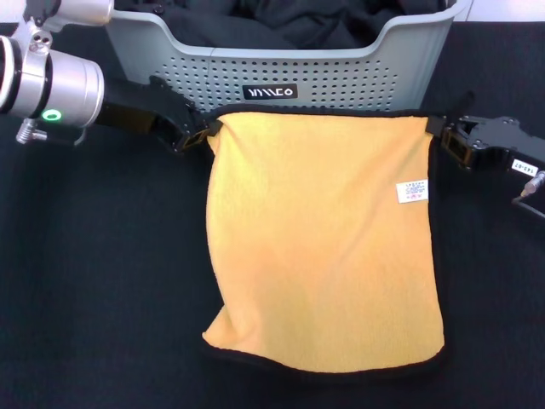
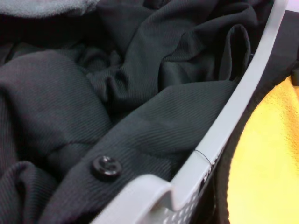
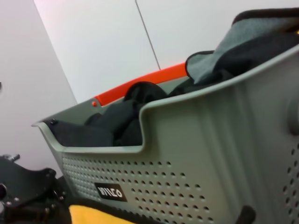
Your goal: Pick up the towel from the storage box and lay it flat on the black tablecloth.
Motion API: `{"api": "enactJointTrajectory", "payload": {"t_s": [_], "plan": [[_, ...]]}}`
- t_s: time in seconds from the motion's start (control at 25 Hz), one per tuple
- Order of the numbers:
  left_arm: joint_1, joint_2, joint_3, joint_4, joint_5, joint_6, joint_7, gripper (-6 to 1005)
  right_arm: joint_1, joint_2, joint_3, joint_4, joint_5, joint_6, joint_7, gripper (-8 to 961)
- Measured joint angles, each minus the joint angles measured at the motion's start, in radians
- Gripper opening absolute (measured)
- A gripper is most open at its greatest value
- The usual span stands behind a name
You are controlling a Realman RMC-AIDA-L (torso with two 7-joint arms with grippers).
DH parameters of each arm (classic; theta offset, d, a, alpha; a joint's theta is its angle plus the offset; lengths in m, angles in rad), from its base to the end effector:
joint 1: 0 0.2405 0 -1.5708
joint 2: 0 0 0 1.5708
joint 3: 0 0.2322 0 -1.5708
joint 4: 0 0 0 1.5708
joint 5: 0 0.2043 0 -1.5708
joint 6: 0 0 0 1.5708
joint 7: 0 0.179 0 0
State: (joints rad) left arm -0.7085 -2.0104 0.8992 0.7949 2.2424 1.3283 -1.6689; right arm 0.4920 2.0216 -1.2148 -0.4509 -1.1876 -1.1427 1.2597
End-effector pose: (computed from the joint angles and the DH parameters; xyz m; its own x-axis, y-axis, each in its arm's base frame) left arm -0.2110 0.3962 -0.0045 0.9311 0.3375 0.1383 0.3646 -0.8721 -0.3263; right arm 0.2284 0.3695 -0.0305 0.6169 -0.3368 -0.7114 -0.6692 -0.7001 -0.2488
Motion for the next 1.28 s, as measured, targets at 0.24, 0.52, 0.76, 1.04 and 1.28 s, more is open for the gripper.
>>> {"api": "enactJointTrajectory", "payload": {"t_s": [0.24,0.52,0.76,1.04,1.28], "plan": [[0.004,-0.001,-0.027,-0.025,-0.022,0.003,0.01,31,-0.005,-0.001,0.001,0.001,-0.001,-0.017,0.037,94],[0.035,0.003,-0.046,-0.02,-0.106,0.04,0.086,236,-0.035,0.002,0.007,-0.003,0.013,-0.012,0.038,312],[0.055,0.014,-0.046,-0.013,-0.134,0.04,0.109,410,-0.055,0.001,0.041,-0.013,0.014,-0.015,0.022,552],[0.097,0.034,-0.081,-0.012,-0.281,0.214,0.17,630,-0.085,-0.006,0.046,-0.015,0.011,-0.159,-0.069,736],[0.186,0.011,-0.09,-0.01,-0.535,0.511,0.318,630,-0.157,-0.007,0.035,-0.017,-0.006,-0.533,-0.384,871]]}}
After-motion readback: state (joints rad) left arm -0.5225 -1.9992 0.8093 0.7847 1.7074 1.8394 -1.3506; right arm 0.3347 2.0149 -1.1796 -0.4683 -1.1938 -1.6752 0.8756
